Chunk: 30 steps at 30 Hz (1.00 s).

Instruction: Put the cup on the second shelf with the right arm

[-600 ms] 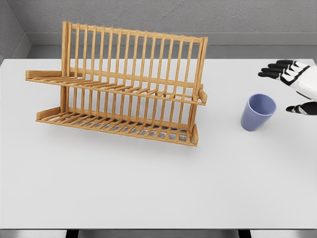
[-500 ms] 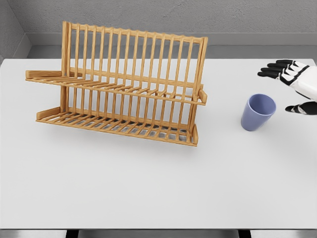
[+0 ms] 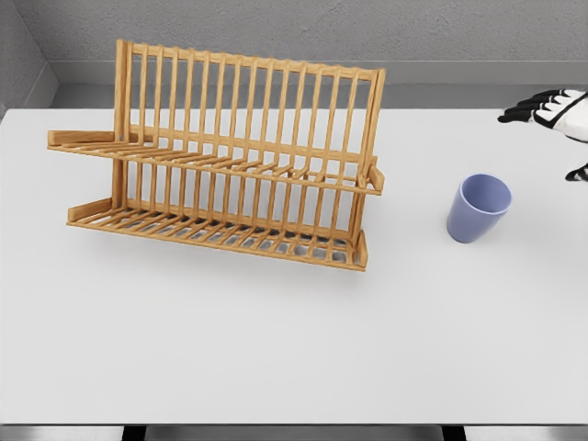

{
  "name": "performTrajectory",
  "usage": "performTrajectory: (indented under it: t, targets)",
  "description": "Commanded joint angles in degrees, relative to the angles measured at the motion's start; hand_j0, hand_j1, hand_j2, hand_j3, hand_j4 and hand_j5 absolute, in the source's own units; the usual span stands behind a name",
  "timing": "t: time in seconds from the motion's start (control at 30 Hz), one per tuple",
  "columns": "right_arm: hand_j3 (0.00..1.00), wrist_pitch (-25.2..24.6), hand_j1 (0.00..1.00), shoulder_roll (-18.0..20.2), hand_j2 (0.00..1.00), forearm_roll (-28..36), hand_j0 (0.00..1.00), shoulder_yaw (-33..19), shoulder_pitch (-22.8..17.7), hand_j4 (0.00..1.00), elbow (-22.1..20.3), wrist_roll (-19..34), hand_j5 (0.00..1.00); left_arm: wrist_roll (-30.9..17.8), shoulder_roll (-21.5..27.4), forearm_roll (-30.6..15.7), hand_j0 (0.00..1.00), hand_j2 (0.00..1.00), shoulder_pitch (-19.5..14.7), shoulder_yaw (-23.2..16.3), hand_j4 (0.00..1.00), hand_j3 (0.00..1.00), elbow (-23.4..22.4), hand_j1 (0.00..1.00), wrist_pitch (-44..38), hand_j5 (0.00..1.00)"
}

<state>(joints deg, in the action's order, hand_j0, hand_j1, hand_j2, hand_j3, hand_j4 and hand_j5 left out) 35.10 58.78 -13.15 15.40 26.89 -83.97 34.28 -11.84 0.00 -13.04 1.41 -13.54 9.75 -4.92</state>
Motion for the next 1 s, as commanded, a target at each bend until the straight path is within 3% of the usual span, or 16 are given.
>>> performTrajectory:
  t: [0.0,0.1,0.23,0.73,0.9,0.97]
  targets:
    - [1.00,-0.1,1.00,-1.1,1.00,-0.1,1.00,6.1,0.0,1.00,2.9,0.7,1.00,0.0,0.0,0.0,1.00,1.00,0.0,0.0,1.00,1.00,0.0,1.00,0.0,1.00]
    - [1.00,-0.1,1.00,-2.4,1.00,-0.1,1.00,6.3,2.4,1.00,2.9,0.7,1.00,0.0,0.0,-0.1,1.00,1.00,0.0,0.0,1.00,1.00,0.0,1.00,0.0,1.00]
    - [1.00,-0.1,1.00,-5.0,1.00,-0.4,1.00,11.9,8.1,1.00,3.3,0.7,1.00,0.0,0.0,-0.1,1.00,1.00,0.0,0.0,1.00,1.00,0.0,1.00,0.0,1.00]
    - [1.00,-0.1,1.00,-4.1,1.00,-1.9,1.00,12.6,8.5,1.00,3.7,0.7,1.00,0.0,0.0,-0.1,1.00,1.00,0.0,0.0,1.00,1.00,0.0,1.00,0.0,1.00]
    - [1.00,-0.1,1.00,-4.5,1.00,-1.8,1.00,16.5,8.5,1.00,4.2,0.7,1.00,0.0,0.0,-0.1,1.00,1.00,0.0,0.0,1.00,1.00,0.0,1.00,0.0,1.00]
    - [1.00,-0.1,1.00,-4.9,1.00,-1.8,1.00,18.5,8.6,1.00,6.2,0.7,1.00,0.0,0.0,-0.1,1.00,1.00,0.0,0.0,1.00,1.00,0.0,1.00,0.0,1.00]
